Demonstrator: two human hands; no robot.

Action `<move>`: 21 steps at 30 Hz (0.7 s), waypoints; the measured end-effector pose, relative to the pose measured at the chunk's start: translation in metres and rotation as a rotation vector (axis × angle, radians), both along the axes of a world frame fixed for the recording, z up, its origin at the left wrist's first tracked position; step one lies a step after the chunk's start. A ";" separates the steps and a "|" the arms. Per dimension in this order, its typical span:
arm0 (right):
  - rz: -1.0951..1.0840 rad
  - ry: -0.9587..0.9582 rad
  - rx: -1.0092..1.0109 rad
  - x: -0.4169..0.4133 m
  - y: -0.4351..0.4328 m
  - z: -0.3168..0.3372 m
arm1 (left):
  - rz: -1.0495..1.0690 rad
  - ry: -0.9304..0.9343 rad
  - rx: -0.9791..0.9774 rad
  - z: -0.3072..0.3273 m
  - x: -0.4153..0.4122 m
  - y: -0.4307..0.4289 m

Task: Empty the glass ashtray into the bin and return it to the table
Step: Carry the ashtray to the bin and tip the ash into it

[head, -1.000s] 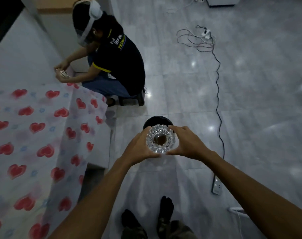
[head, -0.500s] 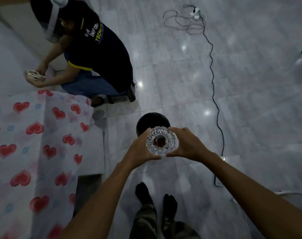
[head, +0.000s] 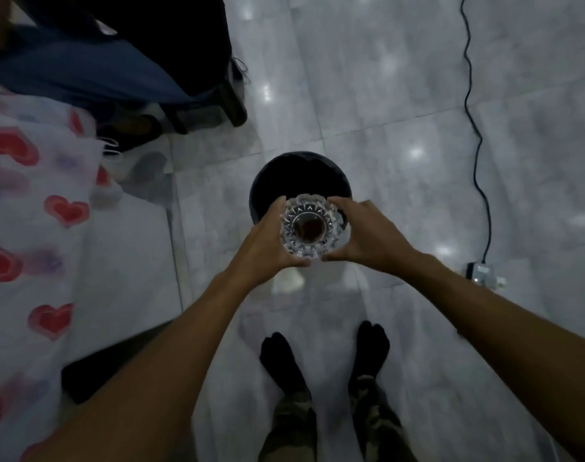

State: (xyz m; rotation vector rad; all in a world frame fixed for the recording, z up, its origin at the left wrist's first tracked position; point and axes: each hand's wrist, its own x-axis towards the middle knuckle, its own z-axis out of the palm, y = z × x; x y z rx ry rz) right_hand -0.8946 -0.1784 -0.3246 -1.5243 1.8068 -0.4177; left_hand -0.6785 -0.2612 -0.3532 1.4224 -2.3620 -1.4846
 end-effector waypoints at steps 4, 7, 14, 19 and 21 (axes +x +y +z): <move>0.009 -0.010 0.001 -0.013 -0.012 -0.060 | 0.035 0.044 -0.035 -0.057 -0.012 -0.004; 0.020 -0.002 -0.008 -0.020 -0.017 -0.095 | 0.049 0.067 -0.062 -0.081 -0.022 -0.004; 0.026 0.008 -0.020 -0.030 -0.026 -0.149 | 0.066 0.037 -0.033 -0.115 -0.028 -0.016; -0.001 -0.017 -0.028 -0.029 -0.034 -0.174 | 0.110 -0.004 0.056 -0.135 -0.019 -0.028; 0.009 -0.032 -0.033 -0.027 -0.036 -0.179 | 0.106 -0.019 0.059 -0.138 -0.016 -0.031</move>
